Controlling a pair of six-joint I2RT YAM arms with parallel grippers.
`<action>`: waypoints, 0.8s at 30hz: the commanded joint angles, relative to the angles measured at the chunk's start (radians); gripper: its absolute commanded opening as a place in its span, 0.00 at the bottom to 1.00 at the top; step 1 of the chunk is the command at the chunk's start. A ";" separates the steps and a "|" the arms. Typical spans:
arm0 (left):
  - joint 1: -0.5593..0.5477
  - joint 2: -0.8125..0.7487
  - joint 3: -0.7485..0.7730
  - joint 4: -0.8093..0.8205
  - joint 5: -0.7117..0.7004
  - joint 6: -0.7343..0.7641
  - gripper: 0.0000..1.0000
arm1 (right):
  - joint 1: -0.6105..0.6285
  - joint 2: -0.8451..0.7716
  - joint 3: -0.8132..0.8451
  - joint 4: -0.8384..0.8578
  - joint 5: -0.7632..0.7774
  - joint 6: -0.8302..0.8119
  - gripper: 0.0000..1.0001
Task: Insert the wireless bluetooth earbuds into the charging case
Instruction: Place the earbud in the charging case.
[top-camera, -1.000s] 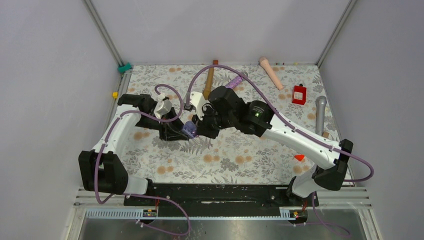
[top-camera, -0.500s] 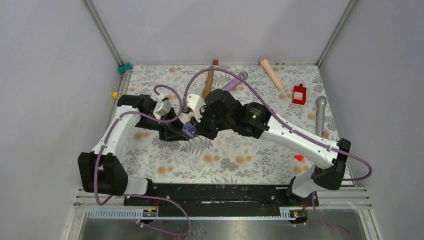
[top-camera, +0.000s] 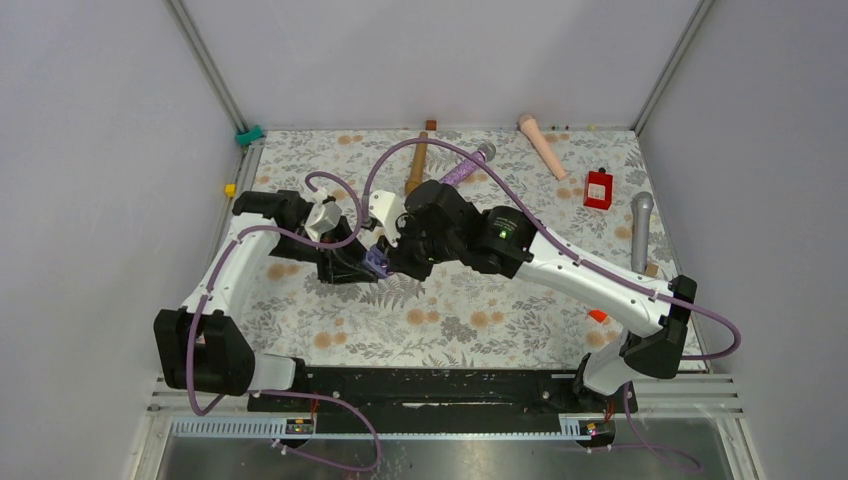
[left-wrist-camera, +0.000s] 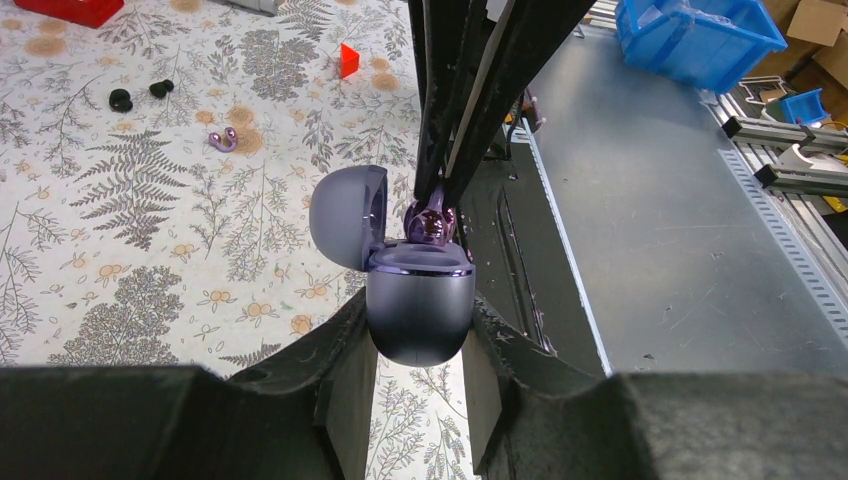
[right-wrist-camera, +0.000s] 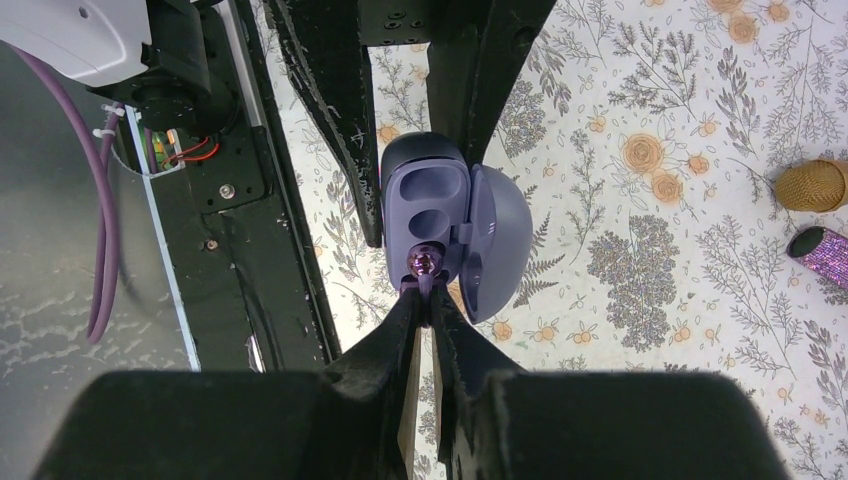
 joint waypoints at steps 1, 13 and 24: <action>0.004 -0.027 -0.001 -0.036 0.055 0.035 0.00 | 0.017 0.012 0.012 0.023 0.019 -0.017 0.13; 0.002 -0.038 -0.005 -0.036 0.059 0.033 0.00 | 0.030 0.032 0.018 0.022 0.033 -0.022 0.12; 0.002 -0.037 -0.008 -0.036 0.055 0.040 0.00 | 0.035 0.028 0.068 -0.033 0.034 -0.046 0.32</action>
